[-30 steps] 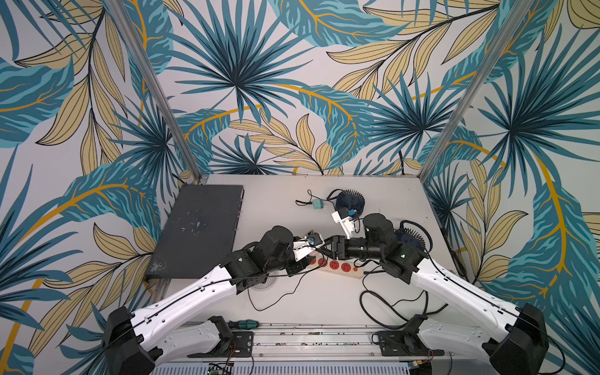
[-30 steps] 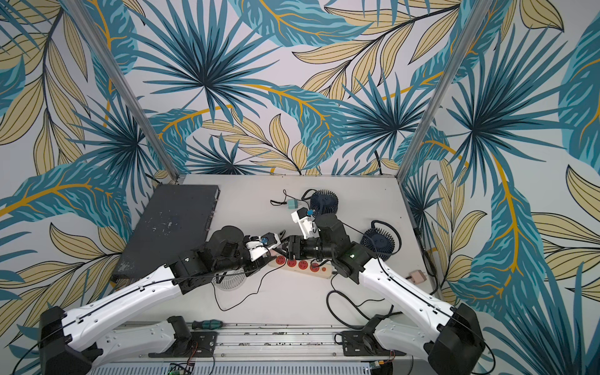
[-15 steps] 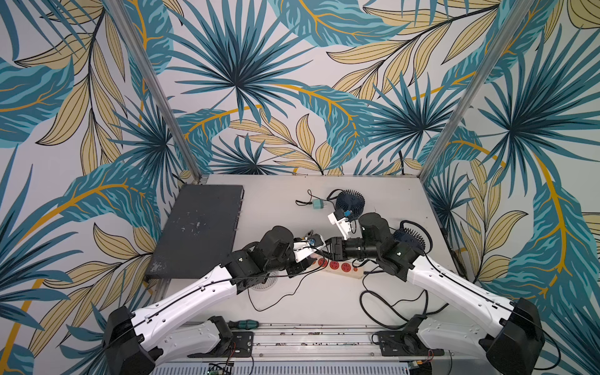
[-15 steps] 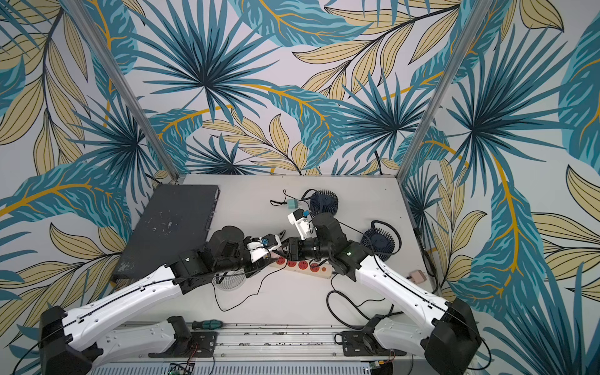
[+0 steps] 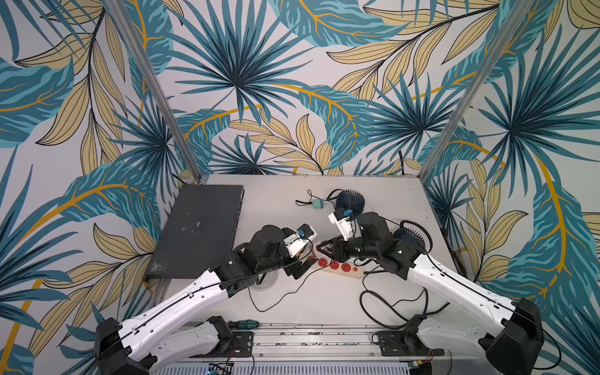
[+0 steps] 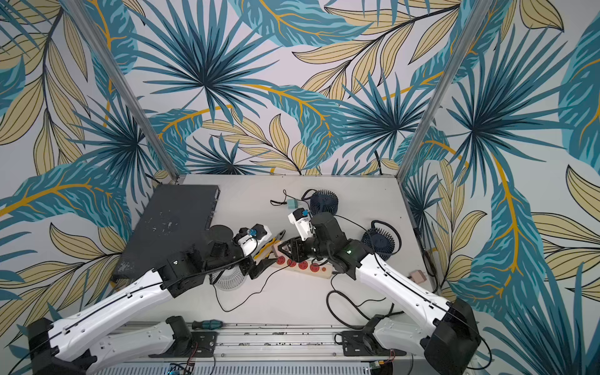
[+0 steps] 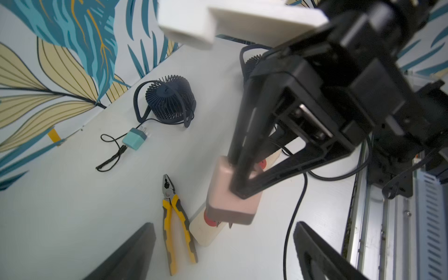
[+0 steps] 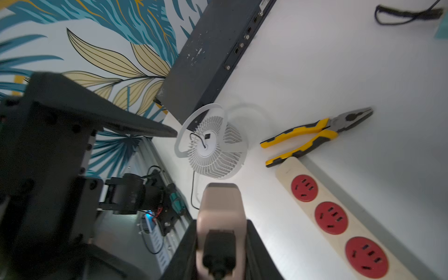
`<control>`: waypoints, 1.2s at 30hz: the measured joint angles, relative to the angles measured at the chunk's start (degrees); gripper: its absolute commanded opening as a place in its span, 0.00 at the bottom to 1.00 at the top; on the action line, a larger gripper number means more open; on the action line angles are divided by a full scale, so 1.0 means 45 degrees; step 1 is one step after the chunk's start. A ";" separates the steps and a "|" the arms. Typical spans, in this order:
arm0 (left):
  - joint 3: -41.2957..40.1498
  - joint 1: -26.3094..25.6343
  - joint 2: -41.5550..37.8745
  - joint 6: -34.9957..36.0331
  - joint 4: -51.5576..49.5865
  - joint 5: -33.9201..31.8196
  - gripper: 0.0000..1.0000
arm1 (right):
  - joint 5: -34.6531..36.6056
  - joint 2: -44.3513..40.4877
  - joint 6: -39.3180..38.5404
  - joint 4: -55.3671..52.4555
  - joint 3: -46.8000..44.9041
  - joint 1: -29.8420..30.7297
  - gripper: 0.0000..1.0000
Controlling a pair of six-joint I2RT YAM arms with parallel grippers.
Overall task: Plug the desk fan into the power strip
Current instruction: Pick up the plug from the center of the board, then insert the plug into the socket.
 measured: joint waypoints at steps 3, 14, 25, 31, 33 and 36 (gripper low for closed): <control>0.0000 0.0996 0.0228 -0.1515 -0.0010 0.0544 0.94 | 0.0816 0.0301 -0.2103 -0.0398 0.0019 0.0000 0.03; 0.0821 0.2880 0.4493 -0.4595 -0.1088 0.2225 0.72 | 0.1627 0.2074 -0.8733 -0.0461 -0.0112 0.0000 0.04; 0.1535 0.3735 0.7276 -0.5119 -0.1209 0.3677 0.57 | 0.1394 0.4551 -1.1565 -0.0811 0.0607 -0.0015 0.03; 0.1821 0.3735 0.7956 -0.5042 -0.1268 0.4177 0.51 | 0.1297 0.5212 -1.2186 -0.0928 0.1355 -0.0015 0.03; 0.1836 0.3735 0.8223 -0.4988 -0.1253 0.4299 0.50 | 0.1302 0.5387 -1.2337 -0.0962 0.1559 -0.0019 0.03; 0.1836 0.3735 0.8505 -0.4881 -0.1258 0.4381 0.50 | 0.1302 0.5717 -1.2575 -0.1093 0.1826 -0.0029 0.03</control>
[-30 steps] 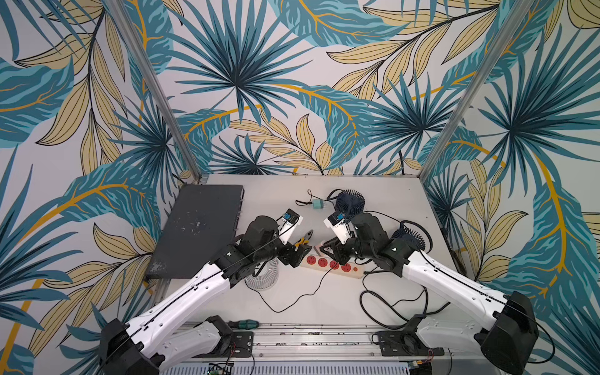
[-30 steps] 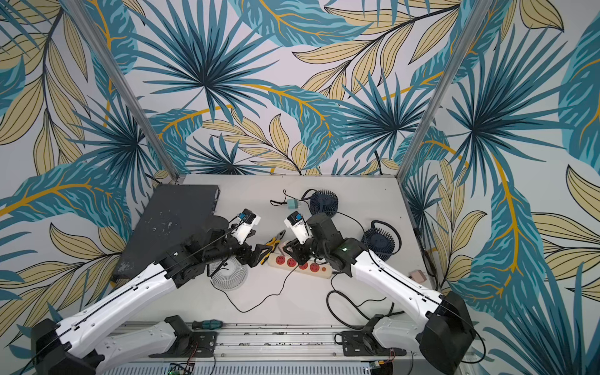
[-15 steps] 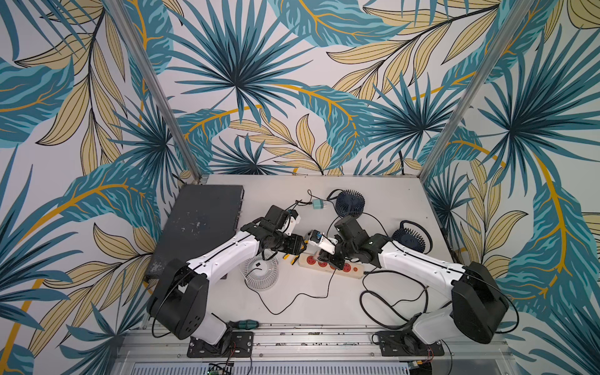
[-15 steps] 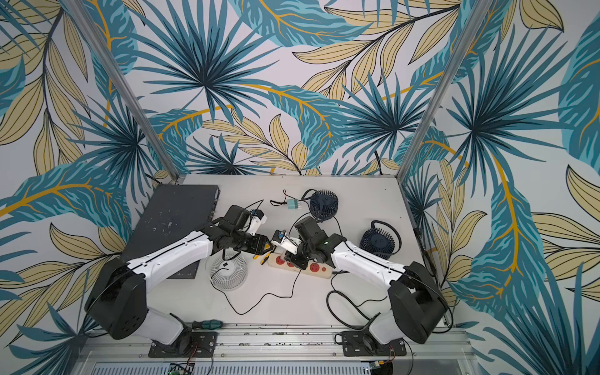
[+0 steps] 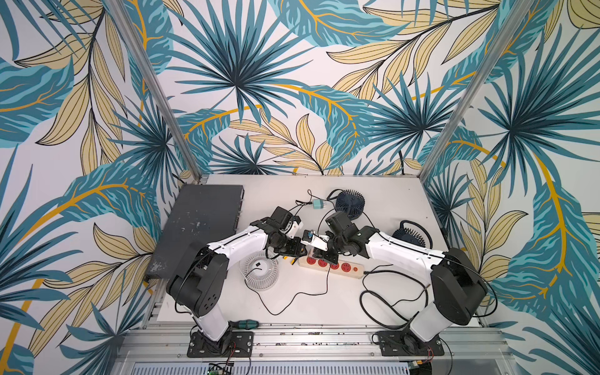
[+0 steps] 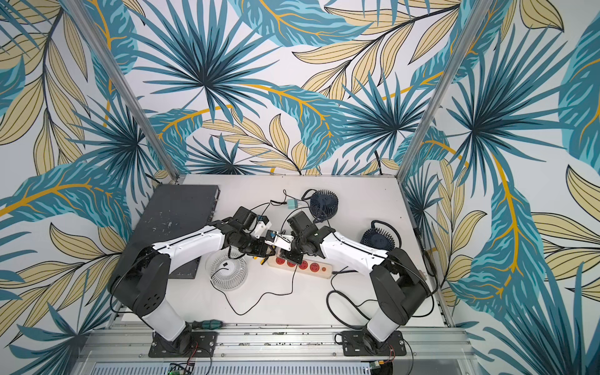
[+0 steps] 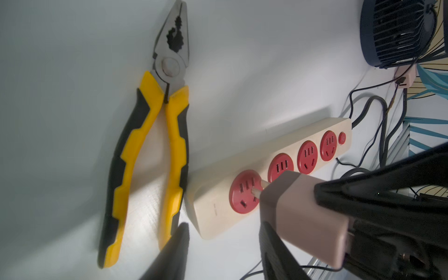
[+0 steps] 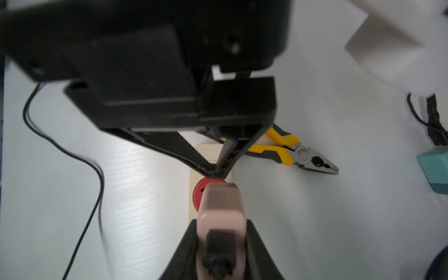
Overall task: Plug the desk fan into the power strip
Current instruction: Insert the plug into the socket.
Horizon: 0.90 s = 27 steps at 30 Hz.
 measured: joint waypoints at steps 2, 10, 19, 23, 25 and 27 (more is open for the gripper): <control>0.0005 0.0000 0.0131 0.0049 0.0005 0.0039 0.48 | -0.0015 0.0228 -0.0126 -0.0141 0.0126 0.0000 0.03; 0.0005 0.0000 0.0568 0.0238 0.0010 0.0136 0.45 | -0.0228 0.0690 -0.0364 -0.0656 0.0593 -0.0010 0.03; 0.0000 0.0058 0.0884 0.0364 0.0155 -0.0117 0.40 | -0.0024 0.1039 -0.0486 -0.1171 0.1137 -0.0019 0.02; 0.0000 0.0180 0.1035 0.0340 0.0282 -0.0063 0.40 | 0.0000 0.1132 -0.0505 -0.1258 0.1258 -0.0015 0.02; 0.0000 0.0185 0.1078 0.0321 0.0345 0.0044 0.40 | 0.0044 0.1195 -0.0510 -0.1282 0.1331 -0.0010 0.02; 0.0000 0.0204 0.1117 0.0311 0.0432 0.0131 0.39 | 0.0073 0.1234 -0.0505 -0.1326 0.1394 -0.0010 0.02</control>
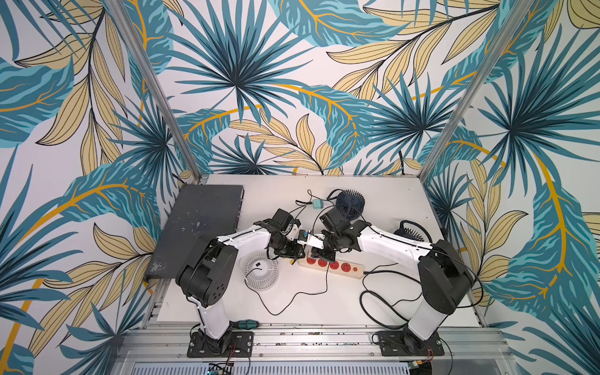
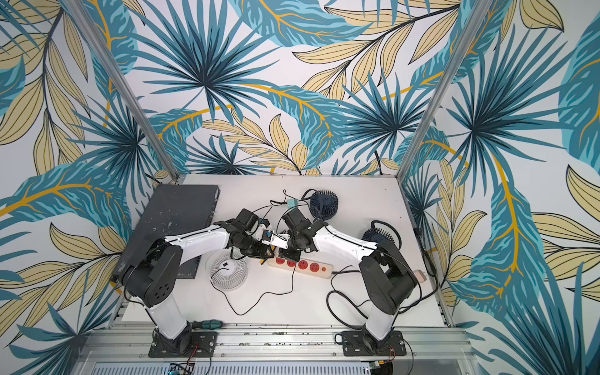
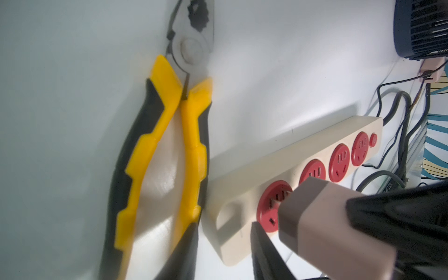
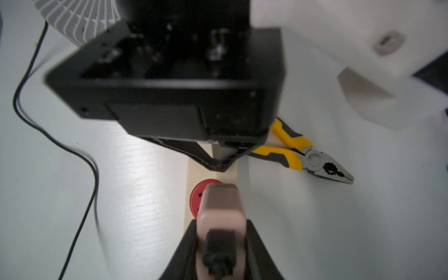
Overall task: Plug the desk fan into the power strip
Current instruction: Insert the plug into the socket.
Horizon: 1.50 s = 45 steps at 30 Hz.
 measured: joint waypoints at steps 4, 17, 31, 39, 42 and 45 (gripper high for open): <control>0.0000 0.0019 0.0209 -0.0078 0.0194 0.0233 0.36 | 0.0058 0.0015 0.0005 -0.0005 0.0010 0.0005 0.02; 0.0024 0.0262 0.0423 -0.0087 0.0321 0.0631 0.31 | 0.0350 0.0233 0.0015 -0.0219 0.0321 0.0049 0.01; 0.0102 0.0379 0.0534 -0.0083 0.0355 0.0767 0.30 | 0.0447 0.0651 0.0107 -0.0899 0.1020 0.0024 0.01; 0.0146 0.0389 0.0573 -0.0078 0.0345 0.0767 0.30 | 0.0457 0.0826 0.0593 -0.1073 0.1273 0.0010 0.01; 0.0194 0.0393 0.0607 -0.0078 0.0364 0.0777 0.30 | 0.0491 0.1083 0.0884 -0.1146 0.1355 -0.0015 0.01; 0.0248 0.0393 0.0656 -0.0073 0.0398 0.0763 0.30 | 0.0466 0.1205 0.1141 -0.1137 0.1418 -0.0049 0.00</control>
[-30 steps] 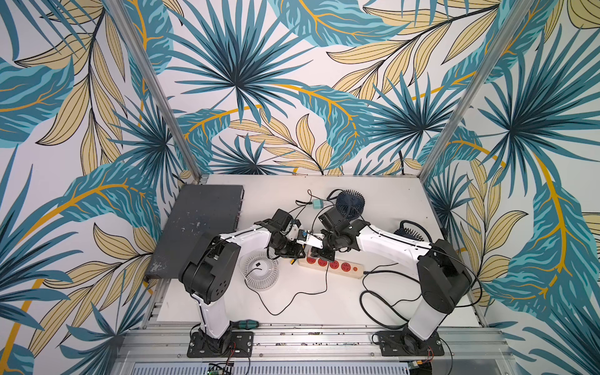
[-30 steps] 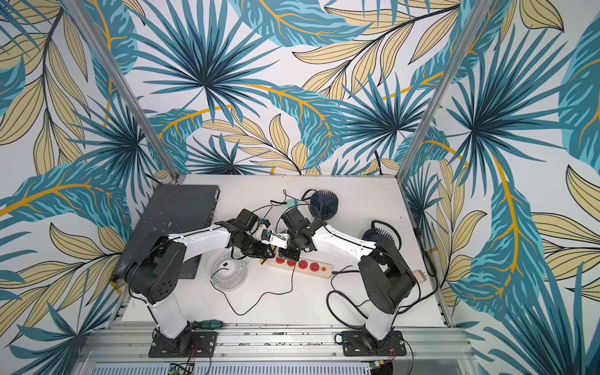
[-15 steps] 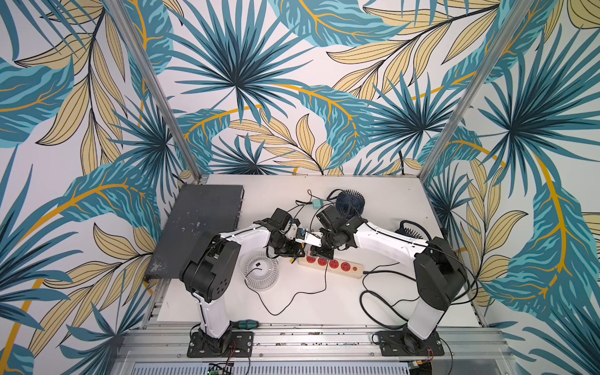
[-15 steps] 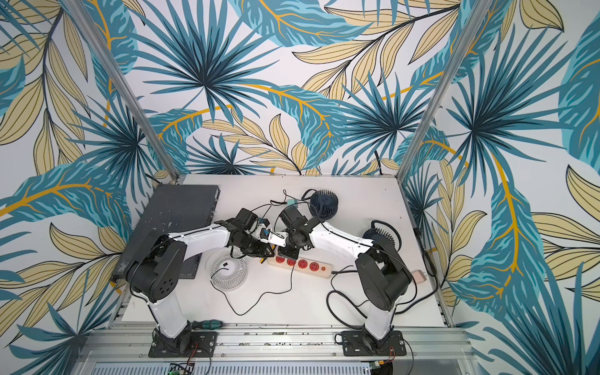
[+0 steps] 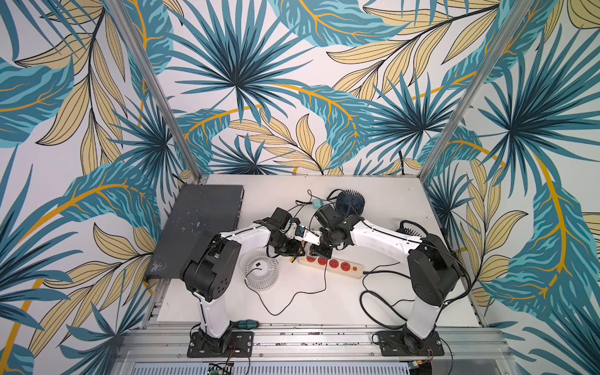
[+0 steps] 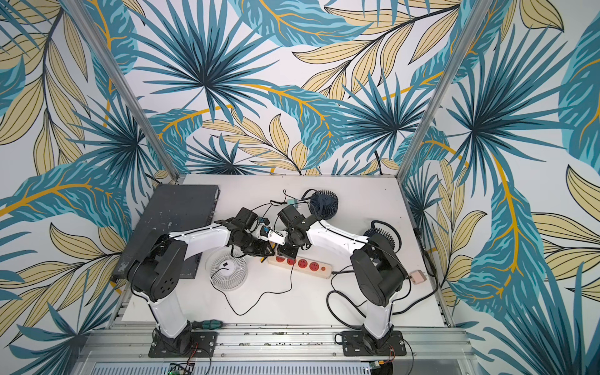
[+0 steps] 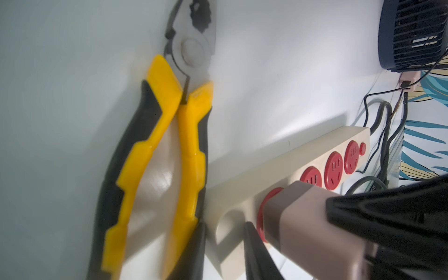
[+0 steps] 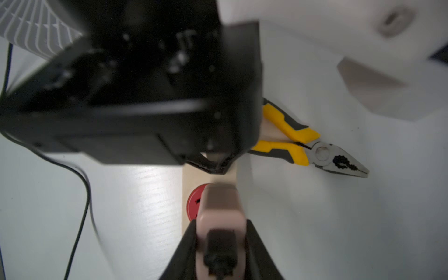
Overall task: Plug the desk fan into the power strip
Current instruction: Insert the plug into the socket.
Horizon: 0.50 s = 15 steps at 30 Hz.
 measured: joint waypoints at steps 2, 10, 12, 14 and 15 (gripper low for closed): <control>0.0005 0.0000 0.0010 0.0000 0.0005 0.0000 0.30 | 0.0015 0.0000 0.0126 0.0019 -0.0010 0.0000 0.00; 0.0029 0.0019 0.0039 0.0029 0.0005 0.0005 0.30 | 0.0005 -0.0359 -0.0087 0.0714 -0.0670 0.0000 0.00; 0.0049 0.0019 0.0053 0.0029 -0.0010 0.0019 0.30 | 0.0034 -0.0325 -0.0155 0.0704 -0.0661 0.0010 0.00; 0.0053 0.0024 0.0058 0.0029 -0.0019 0.0019 0.29 | 0.0189 -0.0185 -0.0189 0.0573 -0.0544 0.0092 0.00; 0.0053 0.0024 0.0058 0.0034 -0.0019 0.0015 0.29 | 0.0316 -0.0121 -0.0199 0.0495 -0.0466 0.0165 0.00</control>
